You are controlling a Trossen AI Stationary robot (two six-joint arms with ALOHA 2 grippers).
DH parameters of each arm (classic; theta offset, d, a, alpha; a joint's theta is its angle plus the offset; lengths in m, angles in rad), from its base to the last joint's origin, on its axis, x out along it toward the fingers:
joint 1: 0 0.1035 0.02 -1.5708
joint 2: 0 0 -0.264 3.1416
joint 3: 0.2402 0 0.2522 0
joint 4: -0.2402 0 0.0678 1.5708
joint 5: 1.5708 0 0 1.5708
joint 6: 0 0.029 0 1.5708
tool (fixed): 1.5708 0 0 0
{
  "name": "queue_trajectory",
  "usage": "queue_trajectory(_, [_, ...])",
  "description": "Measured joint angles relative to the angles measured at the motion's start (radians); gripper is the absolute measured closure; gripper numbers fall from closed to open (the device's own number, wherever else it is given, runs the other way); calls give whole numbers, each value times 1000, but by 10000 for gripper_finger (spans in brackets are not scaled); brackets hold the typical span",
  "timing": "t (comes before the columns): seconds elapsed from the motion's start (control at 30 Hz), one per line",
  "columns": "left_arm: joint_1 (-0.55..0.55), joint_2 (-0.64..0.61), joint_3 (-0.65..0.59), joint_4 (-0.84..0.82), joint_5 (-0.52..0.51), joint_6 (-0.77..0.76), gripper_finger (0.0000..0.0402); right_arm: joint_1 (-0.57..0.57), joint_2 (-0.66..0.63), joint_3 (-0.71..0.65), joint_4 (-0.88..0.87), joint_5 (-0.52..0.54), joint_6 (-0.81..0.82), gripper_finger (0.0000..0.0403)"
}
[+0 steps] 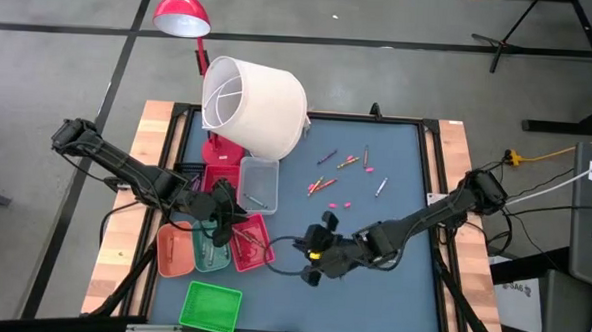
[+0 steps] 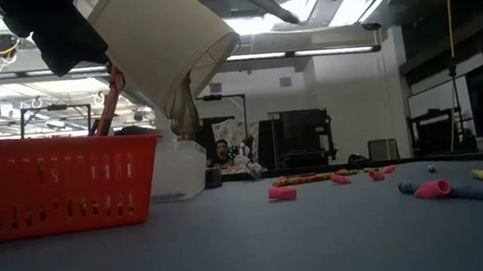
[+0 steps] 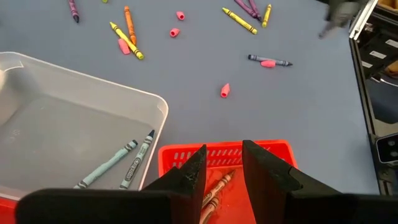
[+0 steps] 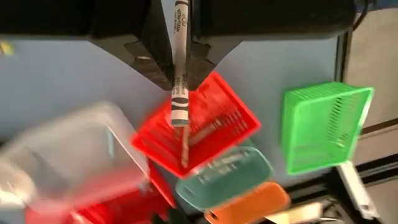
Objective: Sort crayons
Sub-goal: Put the gray crayon into the green bin
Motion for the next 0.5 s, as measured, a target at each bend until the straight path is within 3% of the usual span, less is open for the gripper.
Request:
queue_trajectory(0.17, [-1, 0, -1, 39, 1, 9, 313, -44, 2, 0, 148, -52, -174, 370])
queue_trajectory(0.5, [-41, 12, -1, 270, 0, 206, 313, -136, 2, 1, 396, -98, -415, 370])
